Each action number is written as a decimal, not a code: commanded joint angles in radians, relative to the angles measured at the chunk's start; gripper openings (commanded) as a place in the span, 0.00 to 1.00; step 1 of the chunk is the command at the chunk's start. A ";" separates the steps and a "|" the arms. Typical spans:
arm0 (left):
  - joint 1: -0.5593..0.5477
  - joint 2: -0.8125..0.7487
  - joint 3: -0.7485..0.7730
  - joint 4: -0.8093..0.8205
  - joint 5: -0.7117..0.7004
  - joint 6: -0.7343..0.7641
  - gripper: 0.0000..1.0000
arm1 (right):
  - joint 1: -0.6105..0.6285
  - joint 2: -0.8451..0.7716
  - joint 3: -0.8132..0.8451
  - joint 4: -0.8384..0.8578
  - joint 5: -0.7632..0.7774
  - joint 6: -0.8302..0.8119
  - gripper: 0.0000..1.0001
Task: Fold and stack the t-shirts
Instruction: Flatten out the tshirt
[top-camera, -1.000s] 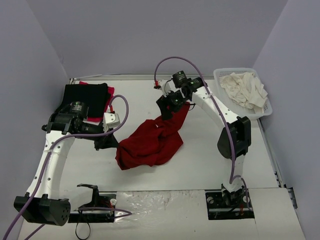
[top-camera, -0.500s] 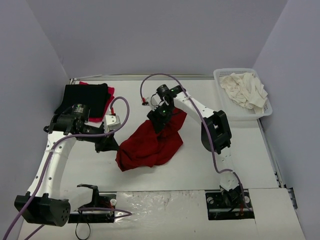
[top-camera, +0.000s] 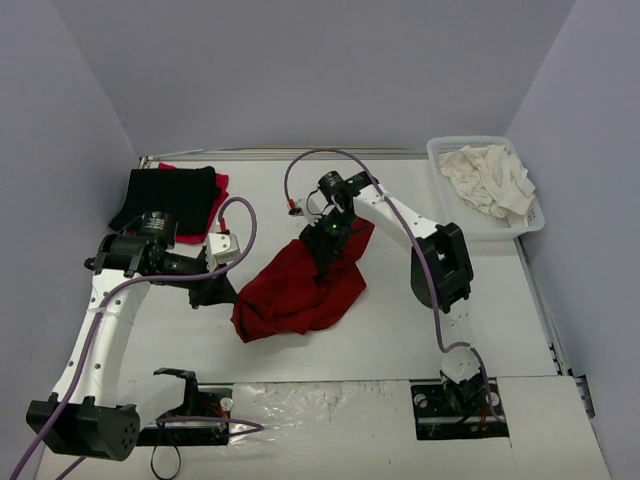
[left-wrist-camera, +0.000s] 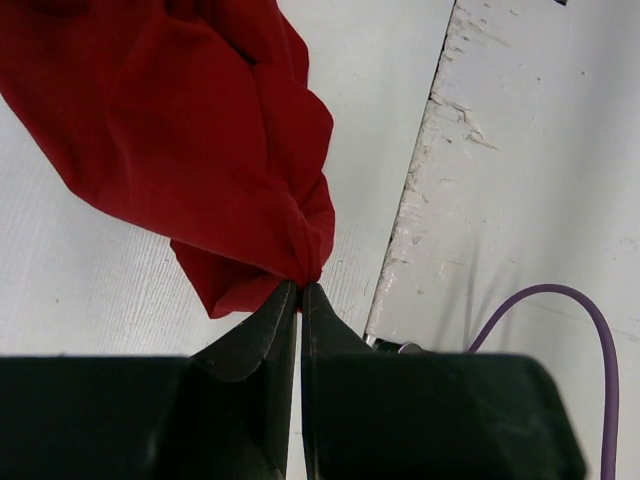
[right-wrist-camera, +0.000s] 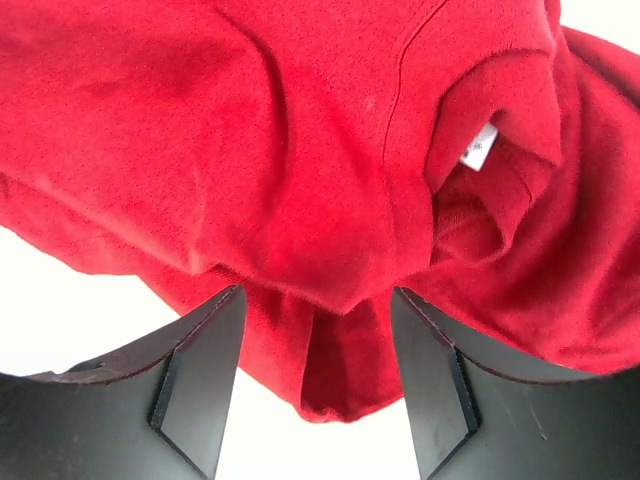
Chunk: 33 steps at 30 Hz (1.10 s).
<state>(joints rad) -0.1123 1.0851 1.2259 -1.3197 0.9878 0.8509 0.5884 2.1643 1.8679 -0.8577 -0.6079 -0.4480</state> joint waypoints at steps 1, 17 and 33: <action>-0.006 -0.031 0.004 0.002 0.043 -0.003 0.02 | -0.009 -0.103 -0.026 -0.050 0.007 -0.011 0.56; -0.003 -0.067 -0.028 0.037 0.031 -0.030 0.02 | -0.007 -0.057 -0.075 -0.040 0.027 -0.066 0.61; -0.004 -0.053 -0.045 0.053 0.026 -0.030 0.02 | -0.007 0.043 0.003 -0.037 0.036 -0.075 0.26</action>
<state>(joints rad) -0.1120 1.0389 1.1805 -1.2736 0.9897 0.8173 0.5831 2.2124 1.8206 -0.8558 -0.5816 -0.5209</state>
